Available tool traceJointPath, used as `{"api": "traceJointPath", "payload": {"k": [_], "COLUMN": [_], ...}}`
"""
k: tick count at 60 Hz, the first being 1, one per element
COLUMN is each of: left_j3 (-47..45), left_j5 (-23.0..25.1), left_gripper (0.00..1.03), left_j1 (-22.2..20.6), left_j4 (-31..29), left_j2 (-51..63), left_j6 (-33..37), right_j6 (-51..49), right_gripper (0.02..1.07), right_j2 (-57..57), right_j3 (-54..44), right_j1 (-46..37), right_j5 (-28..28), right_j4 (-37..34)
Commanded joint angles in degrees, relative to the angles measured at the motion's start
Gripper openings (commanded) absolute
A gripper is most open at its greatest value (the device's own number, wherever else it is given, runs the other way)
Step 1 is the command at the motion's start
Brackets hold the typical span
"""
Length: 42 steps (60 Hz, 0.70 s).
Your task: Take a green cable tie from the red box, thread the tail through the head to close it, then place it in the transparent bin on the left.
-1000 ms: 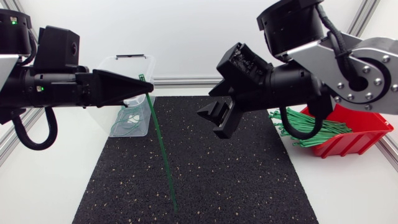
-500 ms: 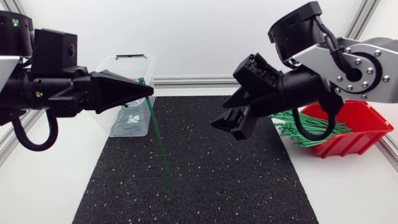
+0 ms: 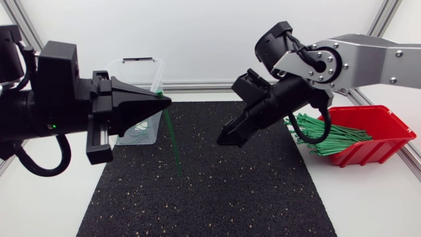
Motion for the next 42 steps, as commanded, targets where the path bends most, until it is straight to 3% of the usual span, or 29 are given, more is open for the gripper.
{"api": "traceJointPath", "payload": {"k": [1,23,42], "left_j3": [-2.17,-5.77,-7.53], "left_j5": [-3.49,-20.28,-22.91], "left_gripper": [0.04,0.04,0.04], "left_j1": [-3.23,-14.83,-16.15], "left_j4": [1.37,6.46,8.66], "left_j2": [-2.07,-4.18,-4.18], "left_j6": [3.86,13.35,17.40], "right_j6": [3.04,9.54,13.50], "right_gripper": [0.89,0.84,0.84], "right_j2": [3.31,12.37,15.88], "right_j3": [2.88,12.02,13.52], "right_j1": [-0.91,-3.72,-3.55], "right_j5": [-1.21,-5.61,-5.43], "right_j4": [-2.47,-9.94,-10.38]}}
